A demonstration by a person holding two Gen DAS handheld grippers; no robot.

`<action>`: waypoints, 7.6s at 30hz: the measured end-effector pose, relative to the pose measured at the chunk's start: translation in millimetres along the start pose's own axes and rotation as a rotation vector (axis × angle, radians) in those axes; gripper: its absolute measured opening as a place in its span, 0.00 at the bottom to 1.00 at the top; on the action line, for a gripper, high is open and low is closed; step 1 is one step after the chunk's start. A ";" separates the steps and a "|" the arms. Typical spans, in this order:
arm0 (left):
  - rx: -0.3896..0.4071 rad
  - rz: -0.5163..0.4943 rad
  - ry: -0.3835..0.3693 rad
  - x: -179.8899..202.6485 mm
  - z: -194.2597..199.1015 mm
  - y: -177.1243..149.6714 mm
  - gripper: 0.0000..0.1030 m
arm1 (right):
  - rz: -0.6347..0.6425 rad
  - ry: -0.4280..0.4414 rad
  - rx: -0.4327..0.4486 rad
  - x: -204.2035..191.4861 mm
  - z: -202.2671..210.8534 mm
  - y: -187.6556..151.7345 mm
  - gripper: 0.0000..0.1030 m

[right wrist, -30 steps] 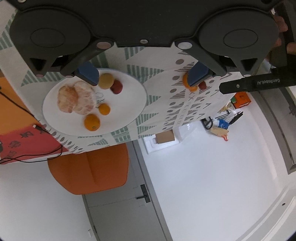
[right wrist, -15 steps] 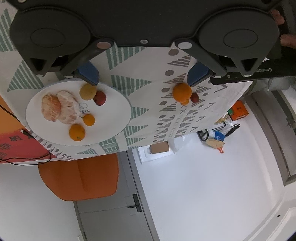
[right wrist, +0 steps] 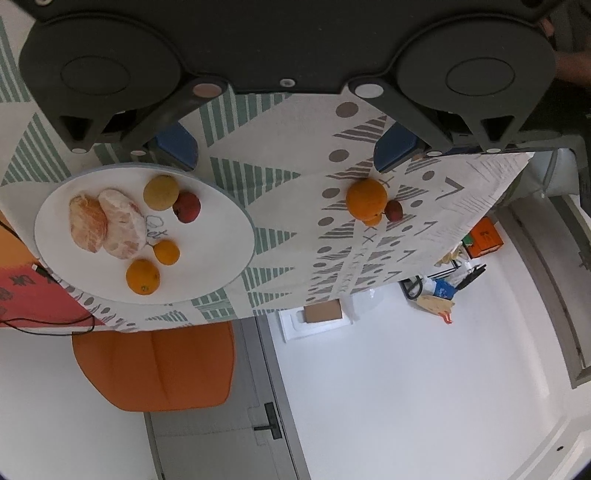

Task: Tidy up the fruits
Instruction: 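Move both tools back to the loose fruits and grasp a brown fruit with the left tool, then grasp the large orange with the right tool while the left tool holds the brown fruit, then carry the orange and brown fruit to the plate and open both tools, then grasp the dark red plum with the left tool while the right tool grasps a small tangerine, then carry the plum with the left tool while the right tool carries the tangerine onto the plate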

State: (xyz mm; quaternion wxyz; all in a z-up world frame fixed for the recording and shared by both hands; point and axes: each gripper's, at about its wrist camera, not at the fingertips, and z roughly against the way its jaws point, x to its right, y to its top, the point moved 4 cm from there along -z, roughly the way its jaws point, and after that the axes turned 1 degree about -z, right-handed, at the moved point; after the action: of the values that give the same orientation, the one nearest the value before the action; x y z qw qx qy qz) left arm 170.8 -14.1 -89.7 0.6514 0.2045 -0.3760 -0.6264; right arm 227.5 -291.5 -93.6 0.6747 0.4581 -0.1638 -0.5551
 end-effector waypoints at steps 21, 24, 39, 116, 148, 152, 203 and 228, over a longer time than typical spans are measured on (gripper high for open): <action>0.081 0.084 0.106 -72.4 21.4 26.6 0.25 | 0.034 0.122 -0.105 -50.1 -63.3 14.3 0.84; 0.085 0.092 0.120 -82.4 23.4 29.6 0.25 | 0.046 0.125 -0.113 -59.7 -74.1 17.1 0.82; 0.074 0.051 0.168 -95.9 23.9 49.8 0.25 | 0.110 0.067 -0.089 -77.5 -94.4 18.3 0.38; 0.088 -0.222 -0.079 161.9 -37.7 68.4 0.40 | -0.113 -0.139 0.164 126.0 53.5 27.5 0.59; 0.169 -0.115 0.088 56.5 7.3 78.3 0.93 | -0.066 -0.102 0.165 61.4 25.8 41.1 1.00; 0.163 -0.101 0.087 44.5 9.6 77.4 0.93 | -0.045 -0.083 0.150 49.4 19.6 40.0 1.00; 0.073 0.034 0.067 -49.4 -31.8 59.7 0.18 | 0.160 0.072 -0.055 -53.1 -79.3 43.1 0.50; 0.105 0.090 0.127 -86.9 -3.1 55.5 0.18 | 0.212 0.115 -0.087 -85.5 -104.5 35.6 0.20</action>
State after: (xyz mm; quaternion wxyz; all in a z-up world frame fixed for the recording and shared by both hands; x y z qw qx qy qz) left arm 215.7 76.9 -71.1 0.6899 0.2606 -0.3753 -0.5615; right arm 296.9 -170.3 -95.6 0.7570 0.4396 -0.1483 -0.4601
